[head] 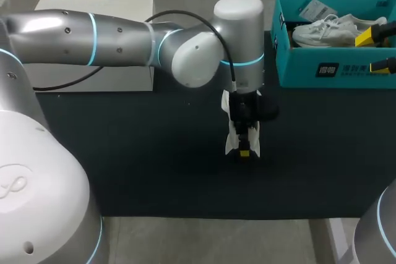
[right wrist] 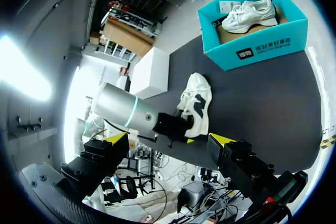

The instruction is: Take the shoe out of the shoebox, open the shoe tongue, remove and reinsert the insole, then place the shoe into the shoebox

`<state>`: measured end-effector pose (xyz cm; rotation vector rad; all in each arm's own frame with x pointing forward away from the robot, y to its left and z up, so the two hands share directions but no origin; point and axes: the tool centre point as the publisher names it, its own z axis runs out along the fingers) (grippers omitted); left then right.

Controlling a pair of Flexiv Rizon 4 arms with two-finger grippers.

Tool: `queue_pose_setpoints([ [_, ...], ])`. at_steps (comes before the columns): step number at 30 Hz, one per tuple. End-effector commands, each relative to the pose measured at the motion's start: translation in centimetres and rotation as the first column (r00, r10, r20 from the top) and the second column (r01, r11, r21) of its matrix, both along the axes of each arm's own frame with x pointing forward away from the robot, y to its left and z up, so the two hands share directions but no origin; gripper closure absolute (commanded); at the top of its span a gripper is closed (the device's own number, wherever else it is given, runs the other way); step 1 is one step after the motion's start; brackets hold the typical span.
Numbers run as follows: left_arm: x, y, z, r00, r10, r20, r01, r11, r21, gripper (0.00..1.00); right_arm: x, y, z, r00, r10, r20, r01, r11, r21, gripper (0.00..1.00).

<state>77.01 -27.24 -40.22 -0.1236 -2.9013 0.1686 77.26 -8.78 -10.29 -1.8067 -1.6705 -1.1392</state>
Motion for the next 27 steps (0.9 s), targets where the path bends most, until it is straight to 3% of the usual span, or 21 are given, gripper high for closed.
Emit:
queue_pose_setpoints([
  [1, -0.2, -0.1, 0.2, 1.000, -0.009, -0.002, 0.009, 1.000, 0.007, 1.00, 0.0, 0.0, 0.0, 1.000, -0.002, -0.001, 0.002, 1.000, -0.002, 0.00],
  [10, -0.9, 0.4, 3.3, 0.999, -0.042, 0.001, 0.042, 0.999, 0.031, 1.00, 0.0, 0.0, 0.0, 1.000, -0.002, -0.001, 0.002, 1.000, -0.002, 0.00],
  [15, -1.0, 1.3, 7.1, 0.995, -0.073, -0.062, 0.074, 0.997, 0.007, 1.00, 0.0, 0.0, 0.0, 1.000, -0.002, -0.001, 0.002, 1.000, -0.002, 0.00],
  [16, -0.9, 1.6, 7.8, 0.997, -0.065, -0.036, 0.067, 0.996, 0.050, 1.00, 0.0, 0.0, 0.0, 1.000, -0.002, -0.001, 0.002, 1.000, -0.002, 0.00],
  [19, -0.8, 2.1, 9.9, 0.985, -0.108, -0.132, 0.110, 0.994, 0.009, 1.00, 0.0, 0.0, 0.0, 1.000, -0.002, -0.001, 0.002, 1.000, -0.002, 0.00],
  [21, -0.3, 2.6, 11.5, 0.991, -0.095, -0.093, 0.100, 0.994, 0.053, 1.00, 0.0, 0.0, 0.0, 1.000, -0.002, -0.001, 0.002, 1.000, -0.002, 0.00],
  [27, 0.1, 3.0, 17.3, 0.991, -0.129, -0.024, 0.129, 0.991, 0.033, 1.00, 0.0, 0.0, 0.0, 1.000, -0.002, -0.001, 0.002, 1.000, -0.002, 0.00],
])
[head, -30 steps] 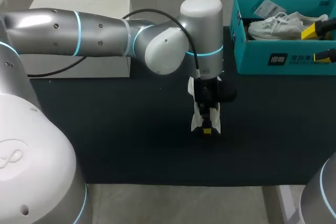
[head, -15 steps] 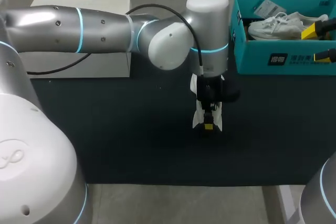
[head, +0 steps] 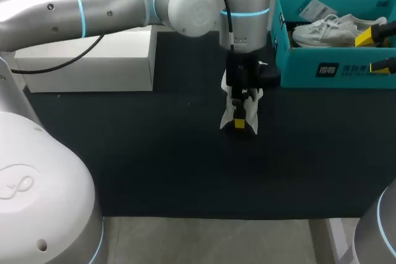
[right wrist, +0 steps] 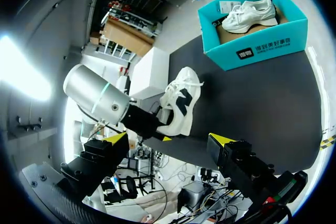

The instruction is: Take the shoe out of the shoebox, open the shoe tongue, remove and reinsert the insole, then place the shoe into the shoebox

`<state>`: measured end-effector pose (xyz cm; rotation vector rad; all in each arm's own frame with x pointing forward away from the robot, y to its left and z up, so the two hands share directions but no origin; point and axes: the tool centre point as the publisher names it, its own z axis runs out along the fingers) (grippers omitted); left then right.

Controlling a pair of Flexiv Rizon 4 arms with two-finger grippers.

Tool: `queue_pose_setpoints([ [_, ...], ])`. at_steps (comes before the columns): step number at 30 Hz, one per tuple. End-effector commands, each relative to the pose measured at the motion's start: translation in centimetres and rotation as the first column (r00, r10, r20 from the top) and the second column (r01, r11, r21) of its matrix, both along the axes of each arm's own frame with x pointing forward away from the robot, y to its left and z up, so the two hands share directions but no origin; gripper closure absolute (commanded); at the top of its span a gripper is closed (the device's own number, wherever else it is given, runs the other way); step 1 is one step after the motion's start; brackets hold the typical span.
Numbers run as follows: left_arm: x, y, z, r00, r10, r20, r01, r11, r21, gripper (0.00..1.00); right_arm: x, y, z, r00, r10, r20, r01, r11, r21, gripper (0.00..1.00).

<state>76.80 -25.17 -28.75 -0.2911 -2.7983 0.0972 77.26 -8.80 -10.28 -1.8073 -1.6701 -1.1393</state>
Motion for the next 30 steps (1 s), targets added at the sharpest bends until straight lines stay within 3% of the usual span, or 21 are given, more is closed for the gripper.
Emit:
queue_pose_setpoints([
  [1, 0.3, 1.0, 6.8, 0.997, -0.003, 0.072, 0.004, 1.000, -0.017, 1.00, 0.0, 0.0, 0.0, 1.000, -0.001, -0.001, 0.001, 1.000, -0.002, 0.00],
  [7, 0.2, 1.5, 11.2, 0.993, 0.005, 0.116, -0.001, 1.000, -0.030, 1.00, 0.0, 0.0, 0.0, 1.000, -0.001, -0.001, 0.001, 1.000, -0.002, 0.00],
  [15, -0.7, 2.2, 14.9, 0.987, 0.082, 0.140, -0.076, 0.996, -0.047, 1.00, 0.0, 0.0, 0.0, 1.000, -0.001, -0.001, 0.001, 1.000, -0.002, 0.00],
  [30, -0.5, 2.4, 15.2, 0.985, 0.104, 0.136, -0.098, 0.994, -0.050, 1.00, 0.0, 0.0, 0.0, 1.000, -0.001, -0.001, 0.001, 1.000, -0.002, 0.00],
])
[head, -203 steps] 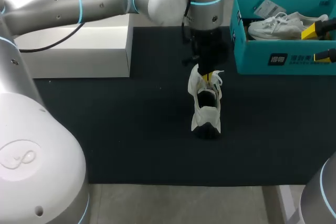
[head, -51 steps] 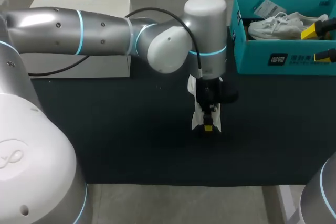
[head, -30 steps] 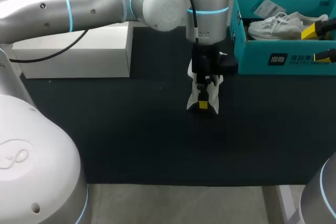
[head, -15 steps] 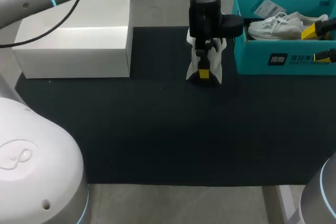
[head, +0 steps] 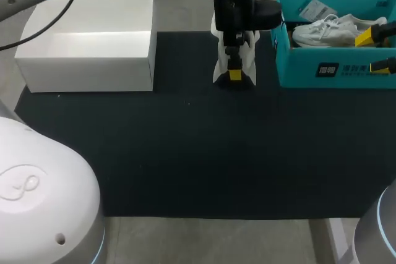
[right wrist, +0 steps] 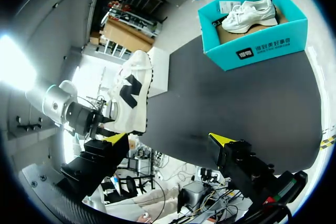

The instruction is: Take the shoe out of the shoebox, open the shoe tongue, remove and reinsert the insole, then place the shoe into the shoebox

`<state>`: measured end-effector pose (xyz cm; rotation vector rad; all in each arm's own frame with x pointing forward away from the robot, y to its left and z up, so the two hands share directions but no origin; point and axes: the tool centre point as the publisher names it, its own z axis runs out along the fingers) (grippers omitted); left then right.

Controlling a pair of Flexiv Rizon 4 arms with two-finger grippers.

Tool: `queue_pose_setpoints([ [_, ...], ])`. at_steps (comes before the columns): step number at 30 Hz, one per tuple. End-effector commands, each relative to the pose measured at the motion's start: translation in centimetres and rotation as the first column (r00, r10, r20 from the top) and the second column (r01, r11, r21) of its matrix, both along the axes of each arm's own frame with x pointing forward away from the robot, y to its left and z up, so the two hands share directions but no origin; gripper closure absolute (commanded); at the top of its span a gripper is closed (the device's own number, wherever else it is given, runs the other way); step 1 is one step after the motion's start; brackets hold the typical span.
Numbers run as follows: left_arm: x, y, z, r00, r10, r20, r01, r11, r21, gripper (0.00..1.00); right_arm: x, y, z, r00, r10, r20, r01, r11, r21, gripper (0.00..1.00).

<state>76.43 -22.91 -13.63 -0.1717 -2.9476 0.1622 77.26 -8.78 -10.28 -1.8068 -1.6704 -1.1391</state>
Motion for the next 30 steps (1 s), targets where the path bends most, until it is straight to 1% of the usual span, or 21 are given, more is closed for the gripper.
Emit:
queue_pose_setpoints([
  [1, -0.1, 0.1, 0.1, 1.000, 0.001, 0.004, -0.001, 1.000, -0.003, 1.00, 0.0, 0.0, 0.0, 1.000, -0.002, -0.001, 0.002, 1.000, -0.002, 0.00],
  [8, -0.1, 0.1, 0.1, 1.000, 0.001, 0.004, -0.001, 1.000, -0.003, 1.00, 0.0, 0.0, 0.0, 1.000, -0.002, -0.001, 0.002, 1.000, -0.002, 0.00],
  [9, 0.3, 0.7, 0.0, 1.000, -0.014, -0.005, 0.014, 1.000, -0.003, 1.00, 0.0, 0.0, 0.0, 1.000, -0.002, -0.001, 0.002, 1.000, -0.002, 0.00],
  [11, 0.6, 1.1, 0.2, 1.000, -0.013, -0.012, 0.013, 1.000, -0.015, 1.00, 0.0, 0.0, 0.0, 1.000, -0.002, -0.001, 0.002, 1.000, -0.002, 0.00],
  [13, 1.3, 2.1, 0.6, 1.000, -0.025, -0.012, 0.024, 0.999, -0.021, 1.00, 0.0, 0.0, 0.0, 1.000, -0.002, -0.001, 0.002, 1.000, -0.002, 0.00],
  [16, 2.4, 3.6, 1.4, 0.999, -0.050, 0.018, 0.050, 0.999, -0.006, 1.00, 0.0, 0.0, 0.0, 1.000, -0.002, -0.001, 0.002, 1.000, -0.002, 0.00],
  [20, 4.1, 6.5, 2.4, 0.995, -0.074, 0.063, 0.073, 0.997, 0.026, 1.00, 0.0, 0.0, 0.0, 1.000, -0.002, -0.001, 0.002, 1.000, -0.002, 0.00],
  [21, 4.9, 7.8, 2.6, 0.995, -0.075, 0.066, 0.073, 0.997, 0.027, 1.00, 0.0, 0.0, 0.0, 1.000, -0.002, -0.001, 0.002, 1.000, -0.002, 0.00],
  [23, 5.9, 9.6, 2.8, 0.994, -0.086, 0.061, 0.084, 0.996, 0.037, 1.00, 0.0, 0.0, 0.0, 1.000, -0.002, -0.001, 0.002, 1.000, -0.002, 0.00],
  [25, 7.6, 12.0, 3.0, 0.996, -0.075, 0.055, 0.072, 0.996, 0.050, 1.00, 0.0, 0.0, 0.0, 1.000, -0.002, -0.001, 0.002, 1.000, -0.002, 0.00],
  [26, 8.1, 12.6, 3.0, 0.996, -0.071, 0.050, 0.068, 0.996, 0.057, 1.00, 0.0, 0.0, 0.0, 1.000, -0.002, -0.001, 0.002, 1.000, -0.002, 0.00],
  [27, 9.1, 13.9, 3.0, 0.998, -0.054, 0.043, 0.051, 0.997, 0.066, 1.00, 0.0, 0.0, 0.0, 1.000, -0.002, -0.001, 0.002, 1.000, -0.002, 0.00],
  [30, 10.8, 16.4, 2.9, 0.999, -0.028, 0.045, 0.024, 0.996, 0.090, 1.00, 0.0, 0.0, 0.0, 1.000, -0.002, -0.001, 0.002, 1.000, -0.002, 0.00],
])
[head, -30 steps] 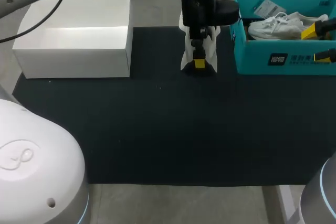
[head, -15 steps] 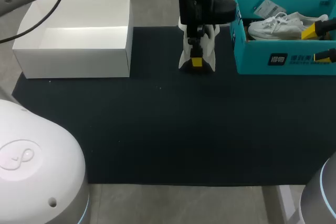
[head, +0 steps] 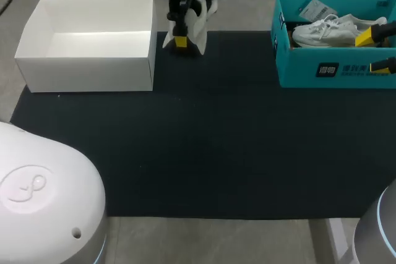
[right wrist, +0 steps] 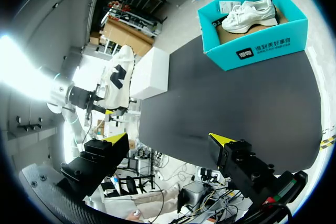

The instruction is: Take the shoe out of the shoebox, open the shoe tongue, remove and reinsert the insole, then place the shoe into the shoebox

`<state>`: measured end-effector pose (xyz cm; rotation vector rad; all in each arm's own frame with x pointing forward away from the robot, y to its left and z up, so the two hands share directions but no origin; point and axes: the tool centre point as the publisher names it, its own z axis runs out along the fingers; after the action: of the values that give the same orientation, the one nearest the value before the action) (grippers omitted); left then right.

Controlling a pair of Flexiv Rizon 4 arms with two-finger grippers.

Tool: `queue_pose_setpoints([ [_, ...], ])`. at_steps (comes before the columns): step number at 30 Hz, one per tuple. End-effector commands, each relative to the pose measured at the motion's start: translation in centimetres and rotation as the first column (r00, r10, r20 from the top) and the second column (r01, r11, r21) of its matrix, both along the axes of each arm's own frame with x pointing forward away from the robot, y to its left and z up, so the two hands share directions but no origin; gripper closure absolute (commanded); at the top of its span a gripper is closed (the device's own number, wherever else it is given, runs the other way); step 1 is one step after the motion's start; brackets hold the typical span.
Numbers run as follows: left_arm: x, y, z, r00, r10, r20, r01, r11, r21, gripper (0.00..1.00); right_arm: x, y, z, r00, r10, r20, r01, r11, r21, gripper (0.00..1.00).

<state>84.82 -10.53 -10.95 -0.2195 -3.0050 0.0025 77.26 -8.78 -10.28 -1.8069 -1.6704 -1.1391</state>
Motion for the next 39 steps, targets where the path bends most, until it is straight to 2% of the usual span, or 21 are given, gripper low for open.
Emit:
queue_pose_setpoints([
  [1, 3.1, 5.1, 0.2, 1.000, 0.011, -0.021, -0.012, 1.000, -0.008, 1.00, 0.0, 0.0, 0.0, 1.000, -0.002, -0.001, 0.002, 1.000, -0.002, 0.00],
  [5, 4.8, 8.2, 0.3, 1.000, -0.013, 0.018, 0.013, 1.000, 0.013, 1.00, 0.0, 0.0, 0.0, 1.000, -0.002, -0.001, 0.002, 1.000, -0.002, 0.00],
  [11, 6.5, 12.9, 0.9, 0.998, -0.062, -0.005, 0.062, 0.998, -0.021, 1.00, 0.0, 0.0, 0.0, 1.000, -0.002, -0.001, 0.002, 1.000, -0.002, 0.00],
  [18, 8.6, 18.1, 1.0, 1.000, -0.007, 0.029, 0.008, 1.000, -0.013, 1.00, 0.0, 0.0, 0.0, 1.000, -0.002, -0.001, 0.002, 1.000, -0.002, 0.00],
  [20, 9.1, 19.6, 1.0, 0.997, -0.036, 0.065, 0.036, 0.999, 0.005, 1.00, 0.0, 0.0, 0.0, 1.000, -0.002, -0.001, 0.002, 1.000, -0.002, 0.00],
  [25, 10.5, 23.0, 1.2, 0.997, -0.043, 0.064, 0.042, 0.999, 0.006, 1.00, 0.0, 0.0, 0.0, 1.000, -0.002, -0.001, 0.002, 1.000, -0.002, 0.00],
  [39, 13.0, 31.6, 0.2, 1.000, -0.003, 0.015, 0.002, 0.999, 0.038, 1.00, 0.0, 0.0, 0.0, 1.000, -0.002, -0.001, 0.002, 1.000, -0.002, 0.00],
])
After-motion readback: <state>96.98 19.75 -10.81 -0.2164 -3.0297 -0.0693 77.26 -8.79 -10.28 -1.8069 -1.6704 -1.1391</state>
